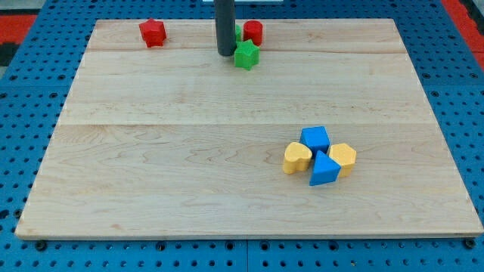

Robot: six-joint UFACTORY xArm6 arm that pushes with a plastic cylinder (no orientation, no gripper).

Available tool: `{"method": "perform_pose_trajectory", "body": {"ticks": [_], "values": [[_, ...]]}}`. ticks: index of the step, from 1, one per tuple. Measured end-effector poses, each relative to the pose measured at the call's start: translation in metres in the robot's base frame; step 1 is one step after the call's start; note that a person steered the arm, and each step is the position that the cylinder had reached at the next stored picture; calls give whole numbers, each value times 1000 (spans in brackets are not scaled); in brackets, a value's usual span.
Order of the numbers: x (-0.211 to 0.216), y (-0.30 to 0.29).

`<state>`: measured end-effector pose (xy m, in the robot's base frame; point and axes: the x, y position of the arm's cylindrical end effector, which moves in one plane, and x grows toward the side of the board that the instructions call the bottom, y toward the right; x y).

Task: Move the green circle towards green star

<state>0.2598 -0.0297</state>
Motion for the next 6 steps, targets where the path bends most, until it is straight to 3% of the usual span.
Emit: {"method": "perform_pose_trajectory", "body": {"ticks": [2,3,4,6], "values": [[-28,7],[-32,-37],[-64,-32],[-66,-8]]}}
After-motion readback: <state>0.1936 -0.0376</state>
